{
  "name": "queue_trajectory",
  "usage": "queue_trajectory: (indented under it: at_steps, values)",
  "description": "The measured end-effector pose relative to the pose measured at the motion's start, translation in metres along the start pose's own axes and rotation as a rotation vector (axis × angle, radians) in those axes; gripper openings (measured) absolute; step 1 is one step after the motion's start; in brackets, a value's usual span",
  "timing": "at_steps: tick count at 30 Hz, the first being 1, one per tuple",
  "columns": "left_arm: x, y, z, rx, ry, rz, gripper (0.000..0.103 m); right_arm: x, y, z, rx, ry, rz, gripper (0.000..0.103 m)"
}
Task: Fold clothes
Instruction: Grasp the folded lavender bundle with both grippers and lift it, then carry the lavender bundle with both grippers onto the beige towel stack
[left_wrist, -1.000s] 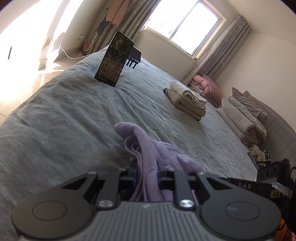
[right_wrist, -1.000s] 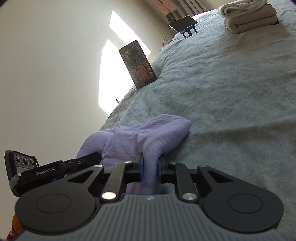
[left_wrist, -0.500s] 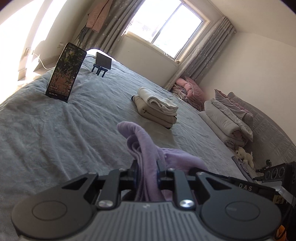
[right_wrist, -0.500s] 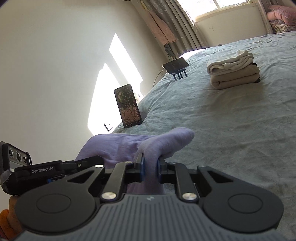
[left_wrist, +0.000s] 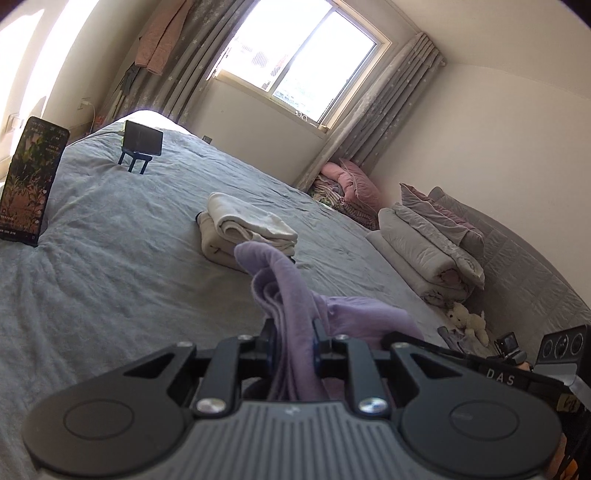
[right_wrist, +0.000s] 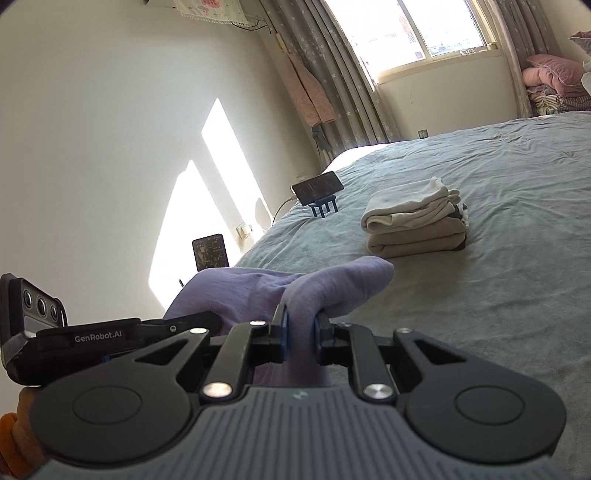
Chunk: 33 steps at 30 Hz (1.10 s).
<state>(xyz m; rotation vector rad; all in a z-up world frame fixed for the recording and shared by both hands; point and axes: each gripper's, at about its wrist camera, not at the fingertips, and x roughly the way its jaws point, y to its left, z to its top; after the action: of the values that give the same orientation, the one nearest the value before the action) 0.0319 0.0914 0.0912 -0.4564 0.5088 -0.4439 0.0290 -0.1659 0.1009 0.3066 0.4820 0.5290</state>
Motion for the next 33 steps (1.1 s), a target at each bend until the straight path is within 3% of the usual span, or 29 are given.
queue_trajectory:
  at_steps: [14,24,33]
  values:
    - [0.086,-0.042,0.086,0.073,-0.092,-0.054,0.018,0.038,-0.061,0.098,-0.011,-0.079,-0.043,0.017]
    - [0.144,-0.027,0.141,0.064,-0.141,-0.049,0.018,0.099,-0.103,0.156,0.038,-0.086,-0.025,0.016]
    - [0.195,0.001,0.174,0.04,-0.163,-0.04,0.018,0.148,-0.134,0.189,0.075,-0.078,-0.036,0.014]
